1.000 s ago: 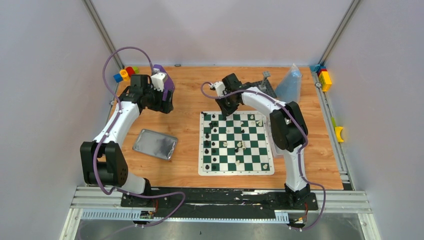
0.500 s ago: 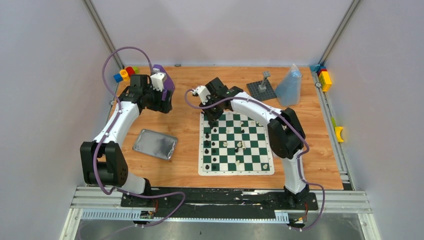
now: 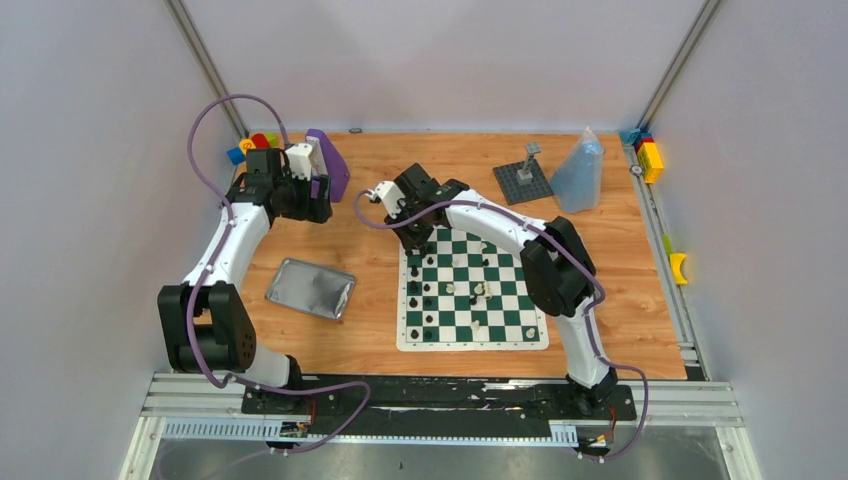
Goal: Set up the chess pieces on the board
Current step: Place the chess piece on the chessboard.
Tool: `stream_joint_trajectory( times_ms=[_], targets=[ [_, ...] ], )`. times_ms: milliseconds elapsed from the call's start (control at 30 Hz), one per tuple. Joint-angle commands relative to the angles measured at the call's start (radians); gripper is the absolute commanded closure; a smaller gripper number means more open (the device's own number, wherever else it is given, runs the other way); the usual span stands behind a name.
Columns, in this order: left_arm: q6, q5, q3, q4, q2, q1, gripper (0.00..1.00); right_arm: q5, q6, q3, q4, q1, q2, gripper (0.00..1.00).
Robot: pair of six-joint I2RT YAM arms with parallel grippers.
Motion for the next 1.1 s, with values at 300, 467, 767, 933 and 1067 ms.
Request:
stream_joint_trajectory(
  times_ms=[300, 467, 767, 933, 1067],
  targets=[
    [-0.010, 0.029, -0.011, 0.037, -0.017, 0.009, 0.06, 0.026, -0.022, 0.010, 0.018, 0.008, 0.033, 1.00],
    [-0.010, 0.030, -0.012, 0.036, -0.020, 0.010, 0.06, 0.025, -0.023, 0.001, 0.018, 0.008, 0.037, 1.00],
    [-0.010, 0.033, -0.012, 0.034, -0.020, 0.010, 0.06, 0.049, -0.030, -0.015, 0.021, 0.008, 0.043, 1.00],
    [-0.009, 0.036, -0.012, 0.033, -0.020, 0.010, 0.06, 0.042, -0.027, -0.015, 0.021, 0.008, 0.049, 1.00],
    [-0.008, 0.037, -0.012, 0.033, -0.019, 0.010, 0.06, 0.039, -0.025, -0.019, 0.021, 0.008, 0.052, 0.99]
  ],
)
